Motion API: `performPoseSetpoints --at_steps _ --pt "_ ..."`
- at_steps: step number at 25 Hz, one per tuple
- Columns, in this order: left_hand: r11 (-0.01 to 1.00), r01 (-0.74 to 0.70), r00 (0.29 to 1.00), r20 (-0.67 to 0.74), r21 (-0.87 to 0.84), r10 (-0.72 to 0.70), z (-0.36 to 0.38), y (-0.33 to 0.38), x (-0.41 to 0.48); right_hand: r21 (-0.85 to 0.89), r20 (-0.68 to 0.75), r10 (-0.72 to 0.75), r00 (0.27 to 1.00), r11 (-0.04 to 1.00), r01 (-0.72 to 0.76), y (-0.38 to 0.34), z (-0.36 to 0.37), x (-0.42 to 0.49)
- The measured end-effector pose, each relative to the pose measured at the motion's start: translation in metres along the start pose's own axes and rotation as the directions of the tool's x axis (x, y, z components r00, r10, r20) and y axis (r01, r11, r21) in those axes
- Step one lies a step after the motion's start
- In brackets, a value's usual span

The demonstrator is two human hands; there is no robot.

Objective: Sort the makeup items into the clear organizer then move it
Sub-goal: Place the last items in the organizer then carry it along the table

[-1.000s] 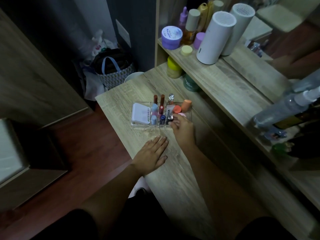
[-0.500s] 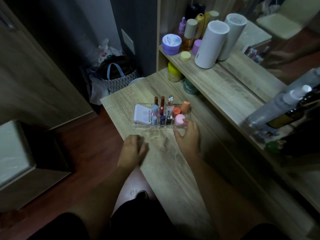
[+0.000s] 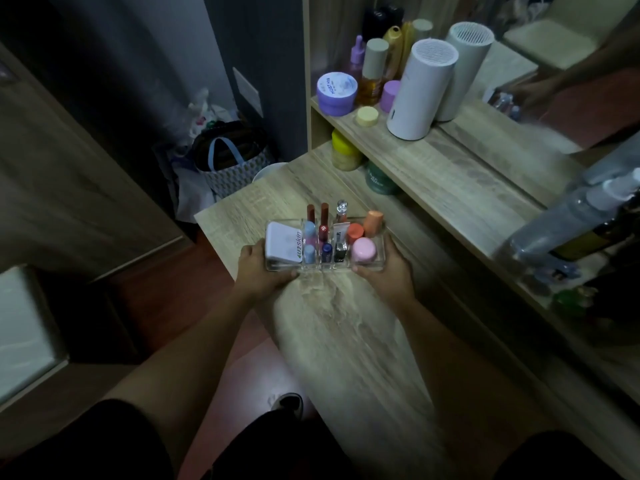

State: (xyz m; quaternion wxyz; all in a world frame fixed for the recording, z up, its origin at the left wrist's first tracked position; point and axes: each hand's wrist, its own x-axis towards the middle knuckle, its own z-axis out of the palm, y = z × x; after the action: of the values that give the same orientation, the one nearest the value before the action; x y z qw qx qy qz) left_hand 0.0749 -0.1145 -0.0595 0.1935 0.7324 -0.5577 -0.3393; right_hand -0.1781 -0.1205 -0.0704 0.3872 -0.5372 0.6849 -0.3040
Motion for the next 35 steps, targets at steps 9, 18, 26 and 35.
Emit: performPoseSetpoints --at_steps 9,18,26,35 --pt "0.994 -0.102 0.992 -0.065 0.028 0.104 -0.001 0.0 0.005 0.086 -0.019 0.031 0.999 0.996 -0.029 -0.004 -0.005 -0.009" --pt "0.971 -0.231 0.971 0.082 0.055 0.226 0.005 0.021 -0.002 0.101 -0.209 0.119 0.971 0.99 -0.1 0.001 -0.025 -0.06" --pt "0.892 -0.45 0.857 0.299 0.039 0.419 0.04 0.065 -0.022 0.217 -0.369 0.284 0.885 0.952 -0.215 0.024 -0.053 -0.137" --pt "0.822 -0.569 0.721 0.469 -0.023 0.511 0.104 0.113 -0.06 0.241 -0.538 0.463 0.705 0.885 -0.397 0.083 -0.083 -0.202"
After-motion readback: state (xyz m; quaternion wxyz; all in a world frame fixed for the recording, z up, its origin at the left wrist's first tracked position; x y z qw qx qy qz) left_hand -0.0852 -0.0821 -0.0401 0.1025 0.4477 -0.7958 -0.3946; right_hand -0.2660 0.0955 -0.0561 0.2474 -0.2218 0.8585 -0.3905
